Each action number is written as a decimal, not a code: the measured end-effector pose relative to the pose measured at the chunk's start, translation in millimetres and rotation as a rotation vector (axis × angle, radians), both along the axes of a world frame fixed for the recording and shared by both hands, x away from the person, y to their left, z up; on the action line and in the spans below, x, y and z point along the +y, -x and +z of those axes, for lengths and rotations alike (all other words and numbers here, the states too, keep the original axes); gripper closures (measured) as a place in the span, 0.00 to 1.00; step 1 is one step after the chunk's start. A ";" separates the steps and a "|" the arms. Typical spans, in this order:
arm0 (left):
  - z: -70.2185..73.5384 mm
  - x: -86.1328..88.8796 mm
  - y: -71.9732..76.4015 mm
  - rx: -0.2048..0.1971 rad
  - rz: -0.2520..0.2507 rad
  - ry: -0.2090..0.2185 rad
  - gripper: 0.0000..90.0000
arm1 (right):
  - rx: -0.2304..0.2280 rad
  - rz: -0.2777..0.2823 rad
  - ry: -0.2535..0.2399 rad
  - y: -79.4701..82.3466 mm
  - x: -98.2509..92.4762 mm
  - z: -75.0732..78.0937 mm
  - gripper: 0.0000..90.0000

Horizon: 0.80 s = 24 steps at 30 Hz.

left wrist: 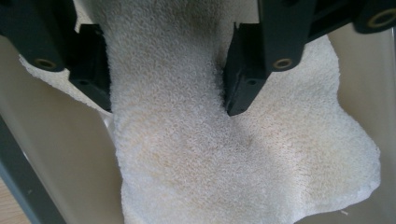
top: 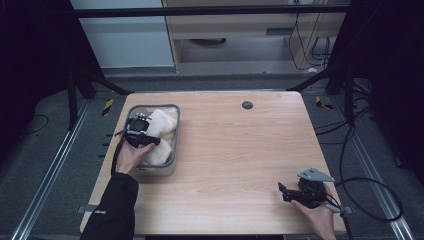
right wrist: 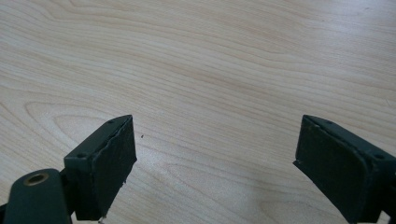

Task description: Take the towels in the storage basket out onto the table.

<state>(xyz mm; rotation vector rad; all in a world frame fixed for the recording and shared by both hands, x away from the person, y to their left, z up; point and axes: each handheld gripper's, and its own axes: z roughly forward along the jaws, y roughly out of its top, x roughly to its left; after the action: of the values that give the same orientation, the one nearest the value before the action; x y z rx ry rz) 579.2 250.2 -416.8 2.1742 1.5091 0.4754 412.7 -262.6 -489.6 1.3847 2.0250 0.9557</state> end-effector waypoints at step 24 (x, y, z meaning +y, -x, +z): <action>11.9 10.8 8.3 -0.021 0.021 0.017 0.76 | 0.002 0.001 -0.004 0.2 0.0 0.2 0.13</action>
<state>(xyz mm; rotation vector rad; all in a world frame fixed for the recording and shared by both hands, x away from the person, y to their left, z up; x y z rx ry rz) 570.9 261.0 -404.9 2.1356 1.5210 0.4890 412.5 -262.6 -489.4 1.3869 2.0262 0.9593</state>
